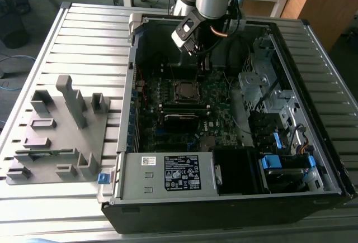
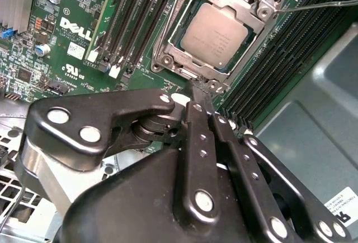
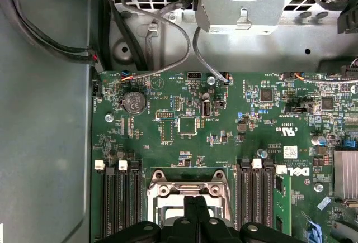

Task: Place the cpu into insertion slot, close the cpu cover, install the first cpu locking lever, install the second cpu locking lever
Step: 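Close the cpu cover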

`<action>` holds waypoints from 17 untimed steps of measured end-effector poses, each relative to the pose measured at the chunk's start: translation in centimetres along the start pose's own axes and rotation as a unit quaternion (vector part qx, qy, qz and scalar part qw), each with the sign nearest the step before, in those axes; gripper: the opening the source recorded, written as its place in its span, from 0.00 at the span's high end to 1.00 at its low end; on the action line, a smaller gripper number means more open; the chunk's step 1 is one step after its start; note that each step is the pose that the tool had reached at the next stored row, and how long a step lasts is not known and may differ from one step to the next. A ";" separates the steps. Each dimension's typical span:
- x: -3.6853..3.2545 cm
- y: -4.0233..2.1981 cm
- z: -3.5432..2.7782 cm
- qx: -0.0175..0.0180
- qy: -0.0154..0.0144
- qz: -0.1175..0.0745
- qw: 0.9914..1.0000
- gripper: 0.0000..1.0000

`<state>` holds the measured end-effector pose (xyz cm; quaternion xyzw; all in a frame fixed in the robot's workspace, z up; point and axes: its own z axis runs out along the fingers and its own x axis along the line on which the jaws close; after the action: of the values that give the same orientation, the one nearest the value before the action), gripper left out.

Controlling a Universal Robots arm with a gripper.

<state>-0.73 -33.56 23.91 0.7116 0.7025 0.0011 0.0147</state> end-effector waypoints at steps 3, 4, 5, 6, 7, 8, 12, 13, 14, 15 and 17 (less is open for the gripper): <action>0.00 -0.01 0.00 0.000 0.000 0.000 1.000 0.89; 0.00 -0.09 0.01 0.000 0.000 0.000 1.000 0.89; -0.01 -0.22 0.02 0.000 0.000 0.000 1.000 0.89; -0.01 -0.46 0.04 0.000 0.000 0.000 1.000 0.89; -0.01 -0.72 0.06 0.000 0.000 0.000 1.000 0.89; -0.01 -1.00 0.08 0.000 0.000 0.000 1.000 0.89; -0.02 -1.85 0.14 0.000 0.000 0.000 1.000 0.89; -0.02 -1.90 0.14 0.000 0.000 0.000 1.000 0.89; -0.02 -1.91 0.13 0.000 0.000 0.000 1.000 0.89; -0.02 -1.91 0.13 0.000 0.000 0.000 1.000 0.89; -0.02 -2.01 0.13 0.000 0.000 0.000 1.000 0.89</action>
<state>-2.74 -33.56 23.73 0.7116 0.7024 0.0014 0.0150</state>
